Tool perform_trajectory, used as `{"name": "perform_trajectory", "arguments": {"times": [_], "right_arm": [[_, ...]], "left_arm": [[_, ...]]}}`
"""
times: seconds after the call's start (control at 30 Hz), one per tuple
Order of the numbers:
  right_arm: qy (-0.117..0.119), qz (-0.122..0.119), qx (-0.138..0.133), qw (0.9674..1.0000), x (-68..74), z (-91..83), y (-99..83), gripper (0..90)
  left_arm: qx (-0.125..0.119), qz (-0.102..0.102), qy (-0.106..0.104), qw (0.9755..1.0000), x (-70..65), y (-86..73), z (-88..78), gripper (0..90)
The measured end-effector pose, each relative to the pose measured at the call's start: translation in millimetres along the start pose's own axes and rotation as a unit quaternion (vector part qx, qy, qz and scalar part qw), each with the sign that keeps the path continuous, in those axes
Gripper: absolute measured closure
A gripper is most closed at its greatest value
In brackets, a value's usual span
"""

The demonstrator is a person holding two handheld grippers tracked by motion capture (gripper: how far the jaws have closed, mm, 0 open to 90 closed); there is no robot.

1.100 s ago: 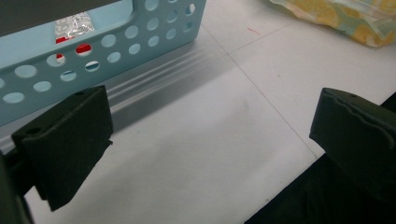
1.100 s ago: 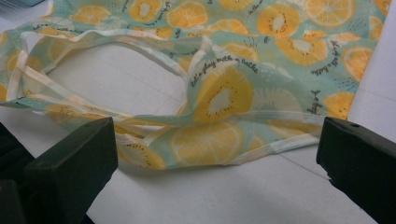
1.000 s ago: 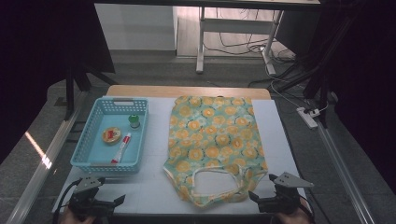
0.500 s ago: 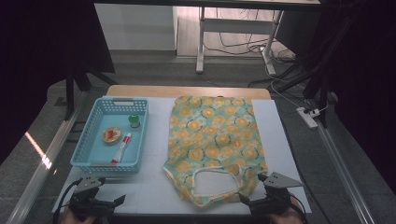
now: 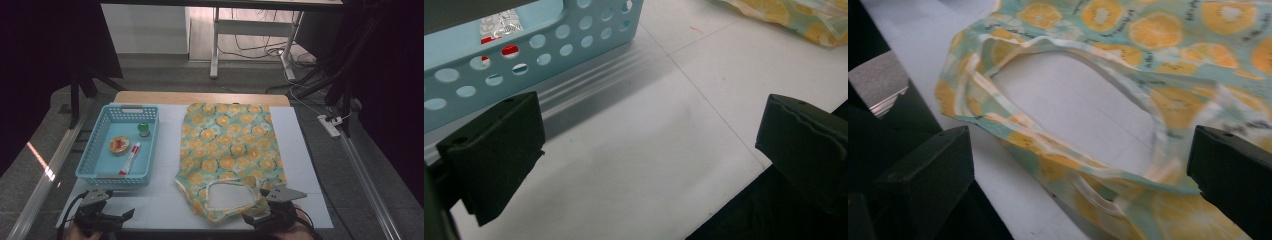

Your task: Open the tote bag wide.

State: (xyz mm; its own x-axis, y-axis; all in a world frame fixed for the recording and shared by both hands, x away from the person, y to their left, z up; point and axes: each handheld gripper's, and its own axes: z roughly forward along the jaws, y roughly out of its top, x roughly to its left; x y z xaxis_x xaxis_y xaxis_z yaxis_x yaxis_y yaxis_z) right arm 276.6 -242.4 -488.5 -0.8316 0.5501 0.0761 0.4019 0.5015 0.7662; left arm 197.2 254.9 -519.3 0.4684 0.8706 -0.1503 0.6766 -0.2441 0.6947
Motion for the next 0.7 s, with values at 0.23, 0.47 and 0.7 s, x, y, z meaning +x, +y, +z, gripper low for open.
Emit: {"name": "perform_trajectory", "arguments": {"times": [0.23,0.47,0.7], "right_arm": [[0.028,-0.031,0.029,0.9987,12.8,17.0,6.4,0.0],[0.053,-0.054,0.057,0.9955,22.2,35.7,10.5,0.0],[0.08,-0.078,0.08,0.9906,27.4,53.5,13.1,7.2]], "left_arm": [[0.0,-0.002,0.0,1.0,0.2,0.1,0.4,0.0],[0.001,-0.002,0.001,1.0,0.3,0.2,0.6,0.0],[0.002,-0.002,0.001,1.0,0.3,0.3,0.7,0.0]]}}
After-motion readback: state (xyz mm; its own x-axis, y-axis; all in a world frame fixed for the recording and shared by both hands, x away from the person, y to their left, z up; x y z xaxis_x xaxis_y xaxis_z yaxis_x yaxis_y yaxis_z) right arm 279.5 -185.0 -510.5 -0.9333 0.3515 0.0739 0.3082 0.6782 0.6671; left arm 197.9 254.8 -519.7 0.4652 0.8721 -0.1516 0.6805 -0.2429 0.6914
